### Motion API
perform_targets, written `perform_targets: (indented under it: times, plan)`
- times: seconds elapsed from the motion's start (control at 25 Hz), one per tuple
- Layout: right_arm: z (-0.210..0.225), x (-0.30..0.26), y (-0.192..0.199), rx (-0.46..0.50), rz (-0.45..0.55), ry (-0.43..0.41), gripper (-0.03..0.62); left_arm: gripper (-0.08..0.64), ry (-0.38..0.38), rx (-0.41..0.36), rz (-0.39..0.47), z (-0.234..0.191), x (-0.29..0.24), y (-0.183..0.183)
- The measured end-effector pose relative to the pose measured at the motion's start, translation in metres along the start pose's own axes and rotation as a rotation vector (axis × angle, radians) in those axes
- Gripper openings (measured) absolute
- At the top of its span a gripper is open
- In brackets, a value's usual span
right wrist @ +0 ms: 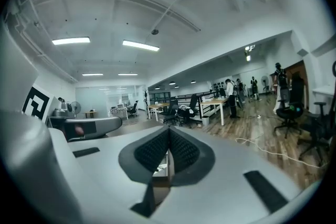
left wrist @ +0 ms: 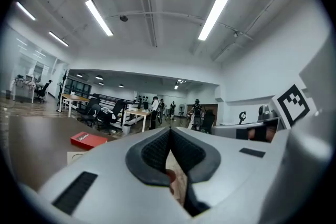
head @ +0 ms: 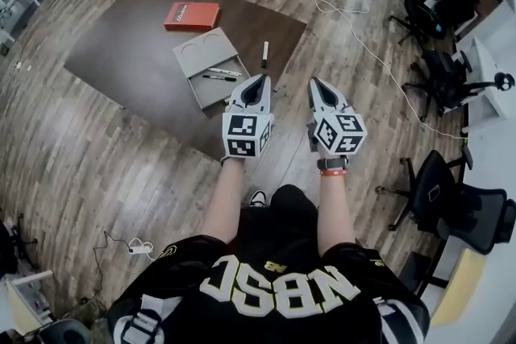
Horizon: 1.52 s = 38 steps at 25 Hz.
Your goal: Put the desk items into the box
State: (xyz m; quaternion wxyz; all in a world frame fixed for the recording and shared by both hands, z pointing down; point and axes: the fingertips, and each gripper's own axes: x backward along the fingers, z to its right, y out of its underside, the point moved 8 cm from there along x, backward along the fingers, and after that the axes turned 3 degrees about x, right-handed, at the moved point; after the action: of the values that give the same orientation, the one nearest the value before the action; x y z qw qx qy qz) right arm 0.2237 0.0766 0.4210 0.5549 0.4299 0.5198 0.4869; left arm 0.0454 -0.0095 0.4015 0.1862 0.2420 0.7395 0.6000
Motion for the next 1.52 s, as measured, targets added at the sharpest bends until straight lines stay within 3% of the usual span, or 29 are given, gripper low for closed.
perform_targets:
  times: [0.36,0.64,0.92,1.16,1.52]
  plan:
    - [0.001,-0.118,0.015,-0.001,-0.082,-0.167,0.008,0.015,-0.135,0.015,-0.011,-0.073,-0.041,0.008]
    - [0.023,-0.199,0.014,0.021,-0.177,-0.252,0.023,0.015,-0.181,0.003,-0.036,-0.106,-0.094,0.009]
    - [0.04,-0.256,0.036,0.03,-0.302,-0.303,0.054,0.015,-0.226,0.021,-0.077,-0.133,-0.134,0.024]
    - [0.055,-0.294,0.064,-0.017,-0.411,-0.342,0.109,0.015,-0.268,0.039,-0.125,-0.145,-0.158,0.042]
    - [0.071,-0.332,0.123,-0.061,-0.566,-0.348,0.163,0.015,-0.319,0.069,-0.186,-0.161,-0.173,0.069]
